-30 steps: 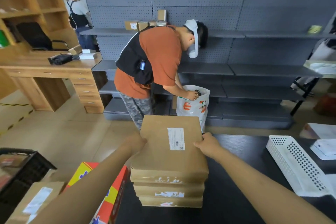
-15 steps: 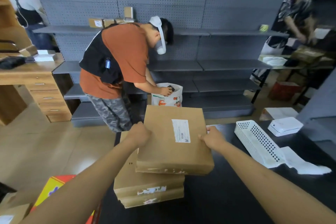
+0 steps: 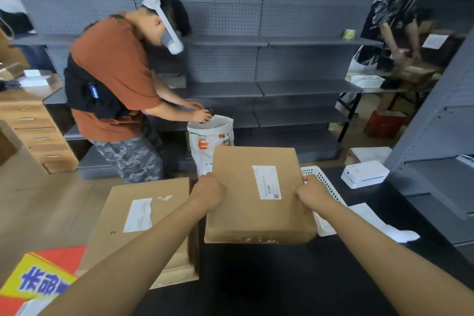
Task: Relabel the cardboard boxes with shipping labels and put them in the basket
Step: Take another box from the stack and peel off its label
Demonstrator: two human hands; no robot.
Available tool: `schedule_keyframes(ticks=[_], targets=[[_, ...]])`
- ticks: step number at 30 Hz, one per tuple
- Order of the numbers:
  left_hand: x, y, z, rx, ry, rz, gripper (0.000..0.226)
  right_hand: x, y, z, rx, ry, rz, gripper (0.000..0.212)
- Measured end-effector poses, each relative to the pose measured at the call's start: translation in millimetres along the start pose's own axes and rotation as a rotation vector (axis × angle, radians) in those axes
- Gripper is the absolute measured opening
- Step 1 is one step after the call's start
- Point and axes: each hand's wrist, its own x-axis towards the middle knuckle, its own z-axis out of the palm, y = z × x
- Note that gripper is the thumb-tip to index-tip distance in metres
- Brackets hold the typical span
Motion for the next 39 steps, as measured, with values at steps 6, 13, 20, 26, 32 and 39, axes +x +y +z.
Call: schedule_keyframes(ticks=[6,13,20,26,32,39], targets=[[-11,25,45,-0.002,-0.013,-0.058,0.040,17,40,-17,-0.005,-0.063,0.011,0.034],[-10,2,78,-0.078,-0.042,-0.171,0.040,33,62,12,-0.013,-0.155,0.005,0.043],[-4,-28,118,-0.144,-0.131,-0.239,0.046,52,92,55,-0.052,-0.229,0.026,0.037],[-5,-47,152,-0.158,-0.183,-0.300,0.051,63,119,86,-0.068,-0.270,0.055,0.045],[-10,-48,180,-0.231,-0.105,-0.372,0.055,71,140,96,0.022,-0.310,0.092,0.051],[-10,-44,188,-0.337,-0.041,-0.460,0.065,72,137,91,-0.164,-0.233,-0.110,0.054]])
